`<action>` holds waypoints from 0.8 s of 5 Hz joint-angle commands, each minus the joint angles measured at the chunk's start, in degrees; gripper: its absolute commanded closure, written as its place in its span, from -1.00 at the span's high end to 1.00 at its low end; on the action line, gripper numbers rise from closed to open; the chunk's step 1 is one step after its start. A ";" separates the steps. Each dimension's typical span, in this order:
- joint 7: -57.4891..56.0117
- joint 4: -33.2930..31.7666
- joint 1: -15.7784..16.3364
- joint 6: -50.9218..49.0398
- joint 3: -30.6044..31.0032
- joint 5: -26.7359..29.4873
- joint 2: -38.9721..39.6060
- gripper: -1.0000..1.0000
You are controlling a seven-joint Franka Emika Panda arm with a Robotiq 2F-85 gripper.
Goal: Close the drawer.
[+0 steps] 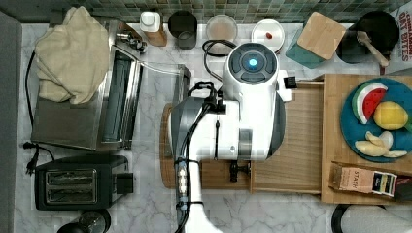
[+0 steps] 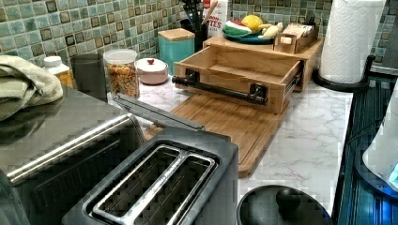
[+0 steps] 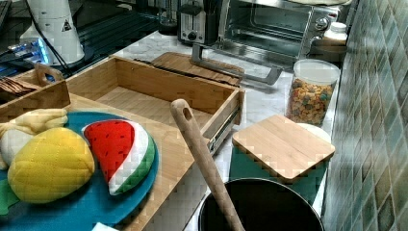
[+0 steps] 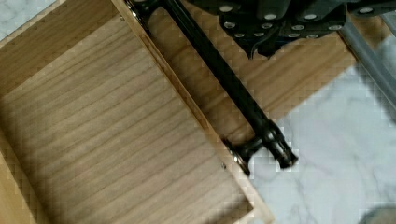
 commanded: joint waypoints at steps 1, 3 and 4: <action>-4.35 -8.90 3.27 10.22 3.09 -2.69 -2.87 -1.00; -6.53 -14.45 4.39 17.75 5.27 -4.77 -2.02 -1.00; -5.69 -17.02 4.19 22.54 6.29 -6.59 -0.77 -1.00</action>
